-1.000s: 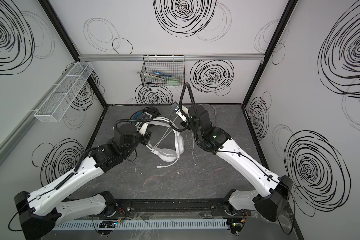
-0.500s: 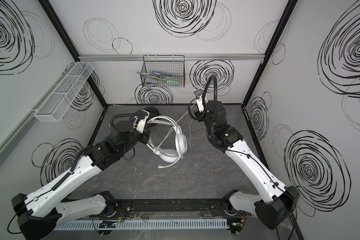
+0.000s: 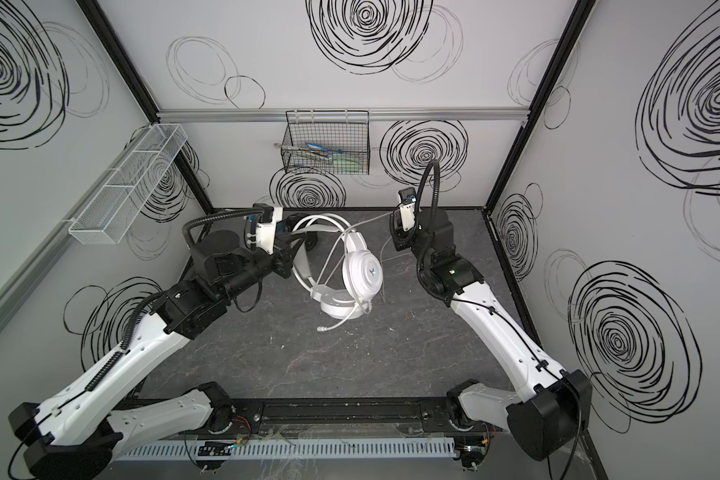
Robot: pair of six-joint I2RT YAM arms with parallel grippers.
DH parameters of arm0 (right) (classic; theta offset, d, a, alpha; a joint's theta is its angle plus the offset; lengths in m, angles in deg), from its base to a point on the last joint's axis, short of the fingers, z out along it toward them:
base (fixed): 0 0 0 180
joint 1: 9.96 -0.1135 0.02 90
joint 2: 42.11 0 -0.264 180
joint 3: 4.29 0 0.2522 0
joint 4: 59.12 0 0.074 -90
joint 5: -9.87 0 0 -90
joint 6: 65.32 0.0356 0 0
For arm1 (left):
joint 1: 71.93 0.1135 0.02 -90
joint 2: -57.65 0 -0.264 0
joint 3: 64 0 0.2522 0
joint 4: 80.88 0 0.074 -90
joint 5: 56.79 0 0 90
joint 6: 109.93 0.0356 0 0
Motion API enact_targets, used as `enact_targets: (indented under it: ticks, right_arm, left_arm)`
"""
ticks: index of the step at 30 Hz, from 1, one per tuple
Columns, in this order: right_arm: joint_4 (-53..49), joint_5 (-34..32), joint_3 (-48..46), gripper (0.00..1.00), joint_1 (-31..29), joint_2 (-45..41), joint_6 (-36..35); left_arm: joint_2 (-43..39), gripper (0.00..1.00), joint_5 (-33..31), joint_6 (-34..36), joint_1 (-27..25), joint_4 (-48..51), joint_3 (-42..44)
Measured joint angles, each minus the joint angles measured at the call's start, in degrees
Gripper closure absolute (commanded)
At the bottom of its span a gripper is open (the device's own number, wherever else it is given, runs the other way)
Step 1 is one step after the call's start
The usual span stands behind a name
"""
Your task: Wrap the headphones
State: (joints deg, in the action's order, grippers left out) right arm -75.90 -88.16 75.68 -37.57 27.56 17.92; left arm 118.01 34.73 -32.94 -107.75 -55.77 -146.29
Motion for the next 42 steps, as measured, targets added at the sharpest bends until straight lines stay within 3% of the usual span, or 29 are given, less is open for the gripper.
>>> enact_targets:
  ticks: [11,18,24,29,36,42]
  right_arm:
    - [6.9,15.4,-6.3,0.86,-0.8,1.5,9.3]
    - [10.8,20.4,-7.0,0.87,-4.0,3.7,11.9]
    - [13.3,23.7,-10.5,0.89,-6.0,4.4,14.2]
    - [14.1,26.0,-12.7,1.0,-8.0,4.4,15.0]
    - [13.7,29.0,-13.0,1.0,-10.1,4.4,14.9]
    - [8.0,26.7,-11.5,1.0,-15.0,5.3,10.6]
  left_arm:
    - [3.3,1.0,4.7,-14.8,0.9,-10.7,-6.9]
    - [7.3,1.0,4.1,-18.9,0.8,-14.3,-12.7]
    - [8.8,1.0,0.3,-21.0,0.9,-14.6,-16.6]
    - [10.4,1.0,-3.4,-22.5,1.6,-14.4,-19.3]
    - [13.8,1.0,-8.7,-24.2,2.3,-12.8,-22.1]
    - [15.7,1.0,-15.3,-24.5,3.8,-5.7,-25.3]
